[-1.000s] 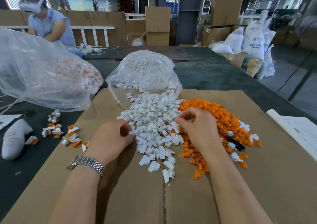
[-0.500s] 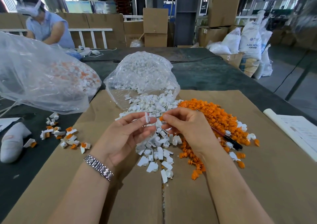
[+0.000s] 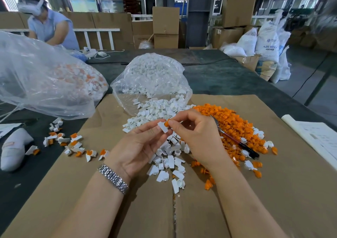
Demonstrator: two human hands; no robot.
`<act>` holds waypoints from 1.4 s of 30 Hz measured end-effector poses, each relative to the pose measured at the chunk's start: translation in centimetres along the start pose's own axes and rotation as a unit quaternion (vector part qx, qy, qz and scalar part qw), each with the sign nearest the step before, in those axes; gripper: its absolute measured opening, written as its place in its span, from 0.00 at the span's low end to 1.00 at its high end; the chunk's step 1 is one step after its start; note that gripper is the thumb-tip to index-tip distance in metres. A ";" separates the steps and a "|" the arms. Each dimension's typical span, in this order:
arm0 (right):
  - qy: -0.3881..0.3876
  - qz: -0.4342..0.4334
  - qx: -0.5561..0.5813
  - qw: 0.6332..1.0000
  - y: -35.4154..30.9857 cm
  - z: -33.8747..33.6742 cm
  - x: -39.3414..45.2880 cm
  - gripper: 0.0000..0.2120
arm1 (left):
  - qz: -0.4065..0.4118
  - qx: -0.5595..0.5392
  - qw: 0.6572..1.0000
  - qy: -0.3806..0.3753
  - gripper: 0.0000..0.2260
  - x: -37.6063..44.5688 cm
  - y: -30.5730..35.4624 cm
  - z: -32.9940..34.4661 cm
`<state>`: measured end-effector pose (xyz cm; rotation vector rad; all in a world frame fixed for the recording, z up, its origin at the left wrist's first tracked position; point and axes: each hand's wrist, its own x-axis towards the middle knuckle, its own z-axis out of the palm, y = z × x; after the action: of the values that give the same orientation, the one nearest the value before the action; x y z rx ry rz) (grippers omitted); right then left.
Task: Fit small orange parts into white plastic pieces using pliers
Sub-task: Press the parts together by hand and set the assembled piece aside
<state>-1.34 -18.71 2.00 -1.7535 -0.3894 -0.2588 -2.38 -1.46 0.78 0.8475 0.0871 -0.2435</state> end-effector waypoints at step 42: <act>-0.150 -0.004 0.033 0.988 0.2 -1.2 0.0 0.11 | 0.055 0.128 0.990 -0.030 0.08 -1.0 1.2 -0.8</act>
<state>-1.21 -19.93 2.07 -1.7286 -0.6159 0.0153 -2.99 0.09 1.32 1.0969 -0.0481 -0.1791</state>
